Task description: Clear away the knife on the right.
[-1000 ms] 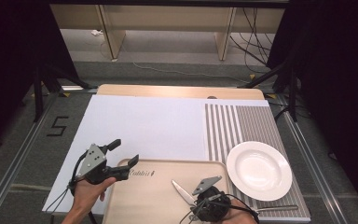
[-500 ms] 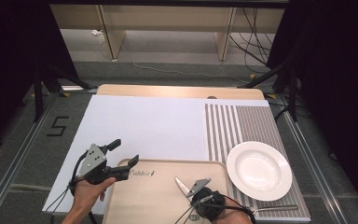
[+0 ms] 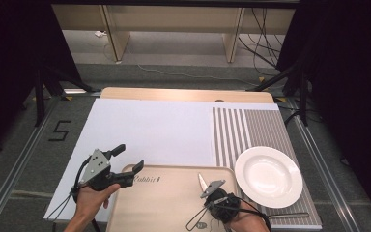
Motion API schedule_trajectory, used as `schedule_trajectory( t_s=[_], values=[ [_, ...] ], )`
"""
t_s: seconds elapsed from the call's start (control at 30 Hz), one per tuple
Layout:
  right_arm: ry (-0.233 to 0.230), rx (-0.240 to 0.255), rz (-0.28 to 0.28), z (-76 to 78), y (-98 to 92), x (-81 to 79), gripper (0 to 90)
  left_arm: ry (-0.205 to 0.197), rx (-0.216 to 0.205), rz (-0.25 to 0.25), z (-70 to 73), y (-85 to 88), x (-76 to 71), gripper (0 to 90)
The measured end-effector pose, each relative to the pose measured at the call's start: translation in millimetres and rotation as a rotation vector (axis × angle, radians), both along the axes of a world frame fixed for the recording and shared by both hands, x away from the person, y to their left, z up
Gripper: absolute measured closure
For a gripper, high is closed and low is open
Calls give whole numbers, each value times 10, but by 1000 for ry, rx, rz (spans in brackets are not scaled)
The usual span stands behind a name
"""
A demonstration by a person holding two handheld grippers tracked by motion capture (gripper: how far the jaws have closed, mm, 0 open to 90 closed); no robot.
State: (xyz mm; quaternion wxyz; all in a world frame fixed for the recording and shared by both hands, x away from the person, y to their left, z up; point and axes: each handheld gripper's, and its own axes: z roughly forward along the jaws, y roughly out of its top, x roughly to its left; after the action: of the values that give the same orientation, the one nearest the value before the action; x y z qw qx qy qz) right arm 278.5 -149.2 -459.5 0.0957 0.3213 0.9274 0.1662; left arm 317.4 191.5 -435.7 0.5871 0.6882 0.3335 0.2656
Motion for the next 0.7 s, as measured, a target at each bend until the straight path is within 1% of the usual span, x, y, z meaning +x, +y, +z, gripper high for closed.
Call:
schedule_trajectory(
  t_s=[0.03, 0.07, 0.23, 0.3, 0.33, 0.43, 0.47, 0.5, 0.7],
  values=[
    [-6, -6, 4, -2, -11, 8, 900, 0, 0, 0, 0, 1, -1, 158],
    [4, -6, -8, 5, -21, 6, 900, 0, 0, 0, 0, 2, 0, 158],
    [12, -7, -14, 8, -71, 14, 900, 1, -1, 0, 1, 1, -4, 158],
    [8, -9, -15, 7, -98, 24, 900, 0, 0, 0, 2, 2, -3, 158],
    [17, -10, -24, 13, -107, 22, 900, 0, 0, -1, 1, 3, -1, 158],
    [9, -13, -27, 9, -144, 39, 900, 0, 0, -1, 1, 4, -2, 158],
    [18, -12, -35, 14, -150, 35, 900, 1, 0, 0, 2, 4, -4, 158],
    [18, -14, -38, 13, -161, 36, 900, -5, -9, -5, -3, 0, 3, 158],
    [31, -14, -43, 20, -230, 37, 900, -3, -5, -3, -1, 4, 0, 158]
  ],
)
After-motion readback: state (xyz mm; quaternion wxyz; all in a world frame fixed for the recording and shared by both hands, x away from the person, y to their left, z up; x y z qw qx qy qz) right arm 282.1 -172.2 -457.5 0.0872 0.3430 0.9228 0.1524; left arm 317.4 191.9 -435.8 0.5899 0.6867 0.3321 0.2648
